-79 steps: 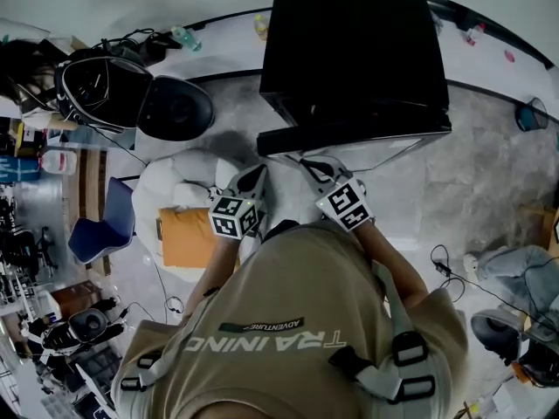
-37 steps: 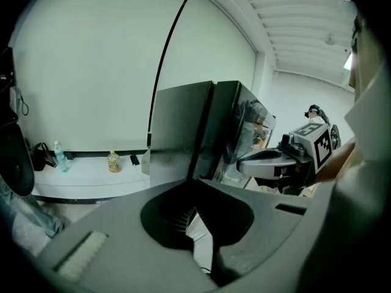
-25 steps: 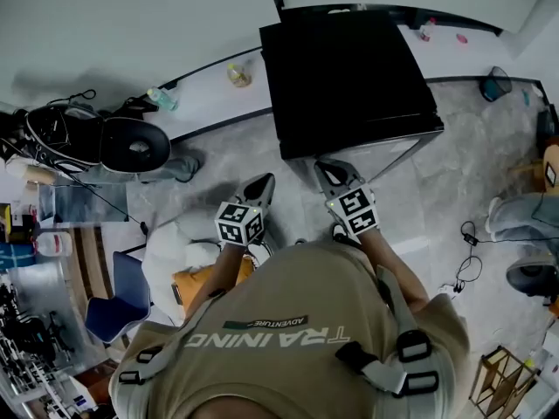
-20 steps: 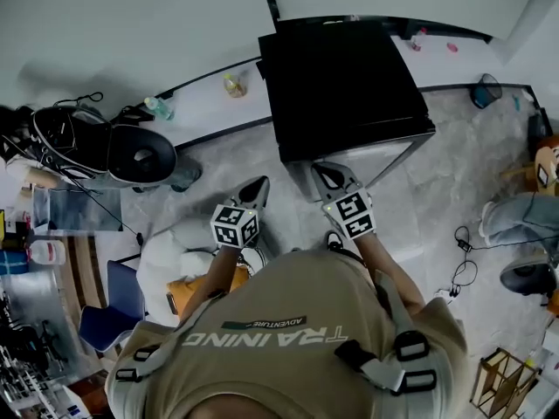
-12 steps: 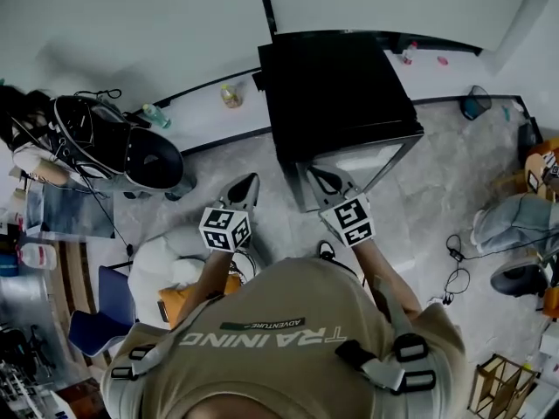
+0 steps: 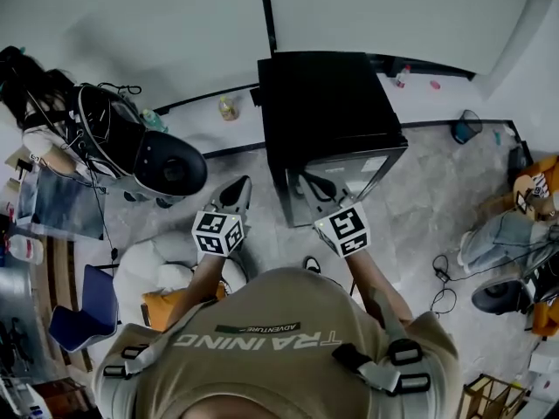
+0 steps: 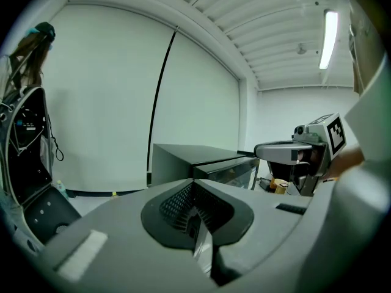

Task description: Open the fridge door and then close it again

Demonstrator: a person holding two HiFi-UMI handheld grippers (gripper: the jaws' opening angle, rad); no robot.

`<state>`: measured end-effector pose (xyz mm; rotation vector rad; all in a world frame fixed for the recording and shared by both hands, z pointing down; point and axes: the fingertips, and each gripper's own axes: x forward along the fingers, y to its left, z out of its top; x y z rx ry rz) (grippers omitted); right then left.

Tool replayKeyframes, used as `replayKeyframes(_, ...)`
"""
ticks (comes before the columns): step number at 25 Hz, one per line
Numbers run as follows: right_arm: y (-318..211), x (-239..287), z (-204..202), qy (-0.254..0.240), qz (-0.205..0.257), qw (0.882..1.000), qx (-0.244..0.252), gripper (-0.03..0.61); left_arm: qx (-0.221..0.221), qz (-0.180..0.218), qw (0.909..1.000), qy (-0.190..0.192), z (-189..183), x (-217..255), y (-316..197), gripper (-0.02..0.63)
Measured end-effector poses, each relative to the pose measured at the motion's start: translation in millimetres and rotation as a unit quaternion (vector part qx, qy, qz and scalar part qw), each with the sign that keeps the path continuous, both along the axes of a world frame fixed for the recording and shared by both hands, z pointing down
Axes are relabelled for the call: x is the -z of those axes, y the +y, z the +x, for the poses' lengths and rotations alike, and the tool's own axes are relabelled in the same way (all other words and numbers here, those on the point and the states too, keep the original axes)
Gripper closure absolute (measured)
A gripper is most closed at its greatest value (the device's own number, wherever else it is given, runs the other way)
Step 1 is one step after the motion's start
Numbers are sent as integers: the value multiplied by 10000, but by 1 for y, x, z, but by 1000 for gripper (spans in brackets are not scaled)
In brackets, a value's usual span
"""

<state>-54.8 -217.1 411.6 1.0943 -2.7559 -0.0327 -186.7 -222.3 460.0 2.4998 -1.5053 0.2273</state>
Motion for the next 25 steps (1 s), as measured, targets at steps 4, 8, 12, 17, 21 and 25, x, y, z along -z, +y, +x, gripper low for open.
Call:
replayKeyframes(4, 1, 9, 9, -151, 77, 9998, -104, 583, 48, 161, 9998, -90, 4, 9, 8, 614)
replayKeyframes(8, 5, 6, 10, -242, 135, 9996, -57, 583, 117, 57, 9999, 63, 3, -2, 11, 612)
replayKeyframes(12, 11, -8, 8, -186, 27, 9998, 31, 583, 208, -37, 9997, 131, 1, -11, 15, 614)
replayKeyframes(17, 6, -6, 7, -311, 121, 9994, 102, 583, 281, 104, 9995, 131, 1, -2, 10, 614)
replayKeyframes(21, 4, -13, 8, -337, -64, 9994, 39, 583, 277, 102, 9995, 96, -1, -4, 9, 612)
replayKeyframes(25, 3, -14, 8, -309, -65, 9995, -2, 583, 306, 54, 9994, 135, -4, -6, 11, 613)
